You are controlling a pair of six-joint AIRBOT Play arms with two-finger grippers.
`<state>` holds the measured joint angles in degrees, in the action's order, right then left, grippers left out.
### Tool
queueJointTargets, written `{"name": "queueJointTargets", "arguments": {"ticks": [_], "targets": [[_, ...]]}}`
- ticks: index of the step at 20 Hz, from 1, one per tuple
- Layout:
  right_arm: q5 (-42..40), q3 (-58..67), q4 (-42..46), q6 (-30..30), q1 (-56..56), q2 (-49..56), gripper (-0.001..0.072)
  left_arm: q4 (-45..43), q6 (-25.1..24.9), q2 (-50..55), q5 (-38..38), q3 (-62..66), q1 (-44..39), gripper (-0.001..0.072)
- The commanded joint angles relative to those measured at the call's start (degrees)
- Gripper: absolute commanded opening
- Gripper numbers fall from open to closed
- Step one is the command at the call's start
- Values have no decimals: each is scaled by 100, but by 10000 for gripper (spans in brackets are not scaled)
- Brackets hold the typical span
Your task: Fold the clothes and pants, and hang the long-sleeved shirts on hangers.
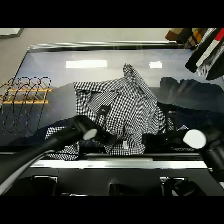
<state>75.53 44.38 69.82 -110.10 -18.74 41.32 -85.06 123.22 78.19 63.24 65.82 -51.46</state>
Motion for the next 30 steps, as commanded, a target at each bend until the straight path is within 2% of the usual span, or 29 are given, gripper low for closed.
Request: {"name": "queueJointTargets", "arguments": {"ticks": [1,4,7,10,14,16,19,23,26,30], "targets": [[960,1064,468,-525,2,-44,30,-2,-87,-922,743,46,195,12],[1871,1650,356,-872,-2,-140,30,391,39,-1558,1279,46,-66,12],[2538,1834,409,-1228,-2,-546,30,922,463,-1779,1215,46,-750,12],[2555,1864,1158,-1423,-2,-656,30,1139,844,-1591,520,46,-1482,13],[1692,2260,1526,-1102,-2,382,30,1851,964,-957,-896,46,-1497,12],[1272,2855,1582,-817,-2,1228,30,2323,684,-645,-1408,48,-1381,12],[1054,3790,1825,-485,-2,2514,30,2444,573,-219,-1600,70,-1209,12],[984,3877,2179,-22,-2,3432,31,2452,361,404,-1705,70,-820,13],[326,3534,2428,-31,-2,3541,31,2828,-151,841,-1928,74,-540,13],[-197,2728,2430,-597,-2,3541,31,3733,-981,1416,-1941,85,-339,13]]}}
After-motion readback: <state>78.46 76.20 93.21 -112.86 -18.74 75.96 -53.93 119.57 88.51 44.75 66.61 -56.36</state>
